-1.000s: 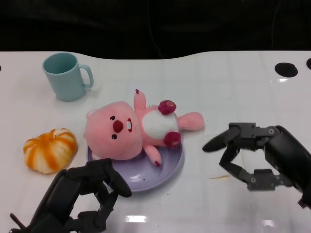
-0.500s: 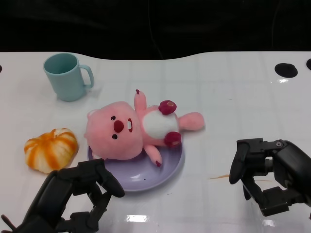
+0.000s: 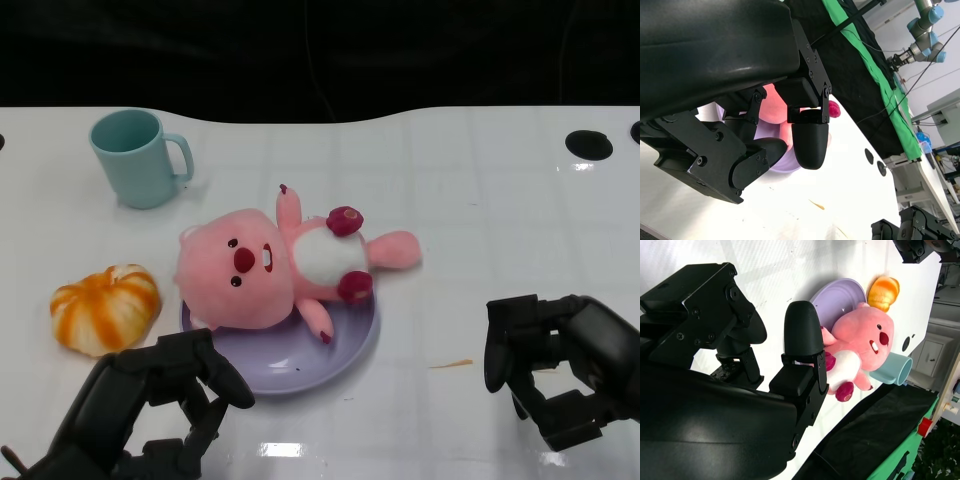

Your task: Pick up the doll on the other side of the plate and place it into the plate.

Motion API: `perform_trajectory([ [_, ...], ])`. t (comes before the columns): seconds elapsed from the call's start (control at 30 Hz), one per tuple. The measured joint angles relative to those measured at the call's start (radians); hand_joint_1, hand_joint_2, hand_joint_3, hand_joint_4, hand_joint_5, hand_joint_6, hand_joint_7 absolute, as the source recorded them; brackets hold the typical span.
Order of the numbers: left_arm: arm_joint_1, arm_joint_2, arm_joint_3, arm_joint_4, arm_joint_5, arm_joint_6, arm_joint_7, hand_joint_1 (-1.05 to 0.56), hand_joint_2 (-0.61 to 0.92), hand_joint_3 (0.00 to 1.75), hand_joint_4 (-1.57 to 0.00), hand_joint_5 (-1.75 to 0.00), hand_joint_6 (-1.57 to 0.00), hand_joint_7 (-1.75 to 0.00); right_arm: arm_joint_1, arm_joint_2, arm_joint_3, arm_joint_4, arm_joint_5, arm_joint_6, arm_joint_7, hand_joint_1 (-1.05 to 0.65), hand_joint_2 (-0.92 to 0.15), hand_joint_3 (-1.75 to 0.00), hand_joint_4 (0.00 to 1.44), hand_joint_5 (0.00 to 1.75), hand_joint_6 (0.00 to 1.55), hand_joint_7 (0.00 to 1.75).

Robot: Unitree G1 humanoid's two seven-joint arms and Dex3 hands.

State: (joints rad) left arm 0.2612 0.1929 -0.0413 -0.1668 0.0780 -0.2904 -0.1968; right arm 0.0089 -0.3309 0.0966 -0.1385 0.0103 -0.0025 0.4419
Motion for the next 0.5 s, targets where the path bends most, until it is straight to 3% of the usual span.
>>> perform_trajectory([
  [0.5, 0.0, 0.003, 0.0, -0.002, 0.001, -0.005, 0.0, -0.08, 0.53, 1.08, -0.77, -1.54, -0.85, -1.12, -0.006, -0.001, 0.001, 0.0, -0.014, 0.001, 0.007, 0.19, -0.44, -1.38, 0.89, 1.75, 0.79, 1.57],
])
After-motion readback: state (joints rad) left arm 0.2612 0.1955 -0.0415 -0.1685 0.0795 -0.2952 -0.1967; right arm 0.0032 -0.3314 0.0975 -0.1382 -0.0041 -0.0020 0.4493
